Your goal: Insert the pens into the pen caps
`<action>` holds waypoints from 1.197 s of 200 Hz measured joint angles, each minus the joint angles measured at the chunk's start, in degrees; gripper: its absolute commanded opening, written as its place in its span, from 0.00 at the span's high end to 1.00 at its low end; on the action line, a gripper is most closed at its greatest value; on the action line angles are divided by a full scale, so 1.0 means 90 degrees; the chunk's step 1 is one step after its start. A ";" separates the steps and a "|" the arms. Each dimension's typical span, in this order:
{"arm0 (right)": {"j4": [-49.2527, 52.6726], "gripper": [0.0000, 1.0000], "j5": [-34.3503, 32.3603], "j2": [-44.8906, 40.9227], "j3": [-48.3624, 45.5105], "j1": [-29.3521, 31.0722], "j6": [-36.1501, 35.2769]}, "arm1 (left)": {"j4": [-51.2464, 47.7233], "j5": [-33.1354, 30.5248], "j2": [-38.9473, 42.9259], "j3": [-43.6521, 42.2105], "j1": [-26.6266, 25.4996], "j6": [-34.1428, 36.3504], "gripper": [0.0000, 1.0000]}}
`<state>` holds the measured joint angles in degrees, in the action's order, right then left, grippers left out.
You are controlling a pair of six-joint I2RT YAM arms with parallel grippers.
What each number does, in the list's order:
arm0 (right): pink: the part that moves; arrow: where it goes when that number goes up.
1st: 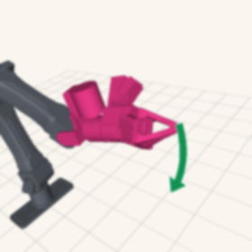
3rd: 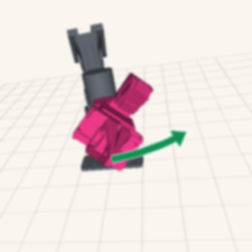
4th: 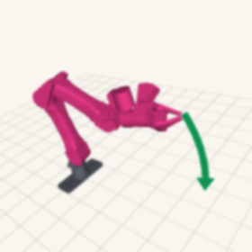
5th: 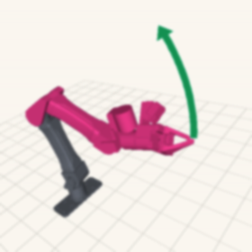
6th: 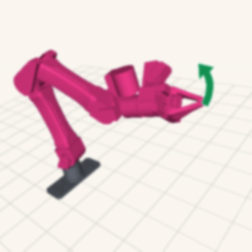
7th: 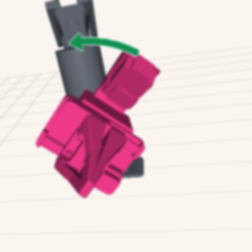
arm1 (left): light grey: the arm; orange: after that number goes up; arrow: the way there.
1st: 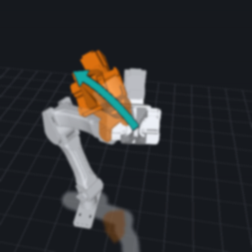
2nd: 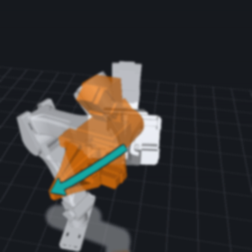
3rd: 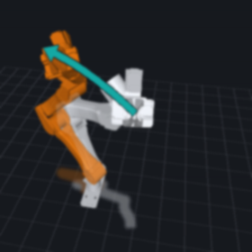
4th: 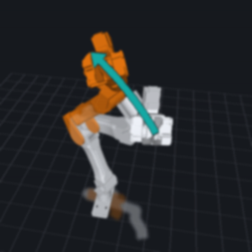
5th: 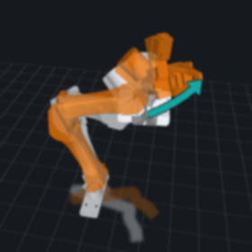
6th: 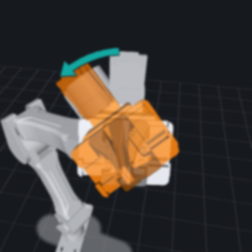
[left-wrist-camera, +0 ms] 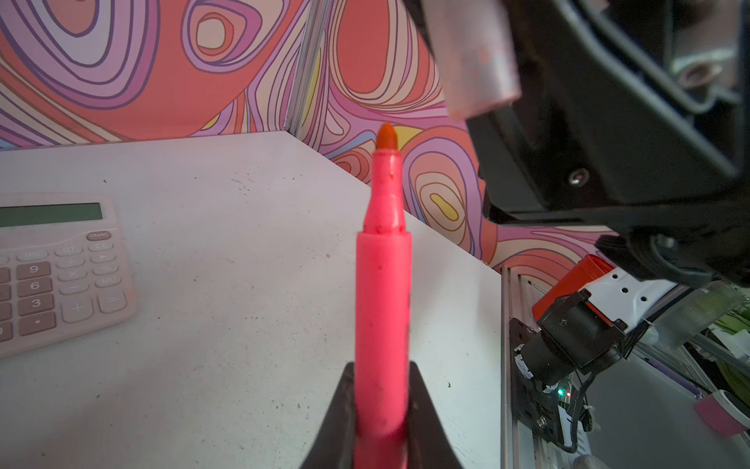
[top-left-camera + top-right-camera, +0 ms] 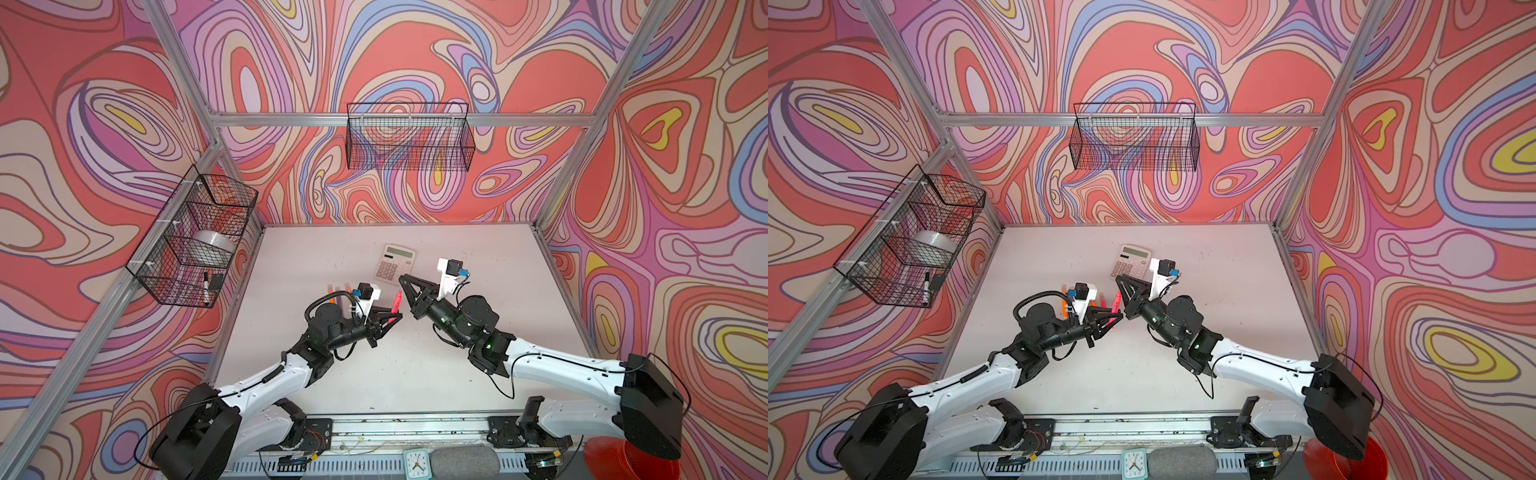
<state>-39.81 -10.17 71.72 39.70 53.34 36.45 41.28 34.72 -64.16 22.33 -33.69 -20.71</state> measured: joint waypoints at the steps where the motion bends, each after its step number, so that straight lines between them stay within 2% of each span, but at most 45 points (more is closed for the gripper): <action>1: 0.0000 1.00 -0.0005 0.0000 -0.0005 0.0000 0.0000 | 0.0005 0.0000 0.0000 0.0000 0.0000 -0.0002 1.00; 61: -0.0243 1.00 -0.0301 0.0024 -0.0061 0.0000 -0.0024 | 0.0022 0.0039 0.0000 0.0000 0.0000 -0.0017 1.00; 160: -0.0668 1.00 -0.0381 0.0415 -0.0061 0.0000 0.0024 | 0.0034 0.0022 0.0024 -0.0032 0.0000 -0.0063 1.00; 239: -0.0639 1.00 -0.0605 0.0423 -0.0063 0.0000 0.0032 | 0.0044 0.0044 0.0058 -0.0034 0.0000 -0.0061 1.00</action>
<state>-45.56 -15.62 75.53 39.13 53.34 36.73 41.67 35.11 -63.64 22.02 -33.69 -21.26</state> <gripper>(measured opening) 0.149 0.169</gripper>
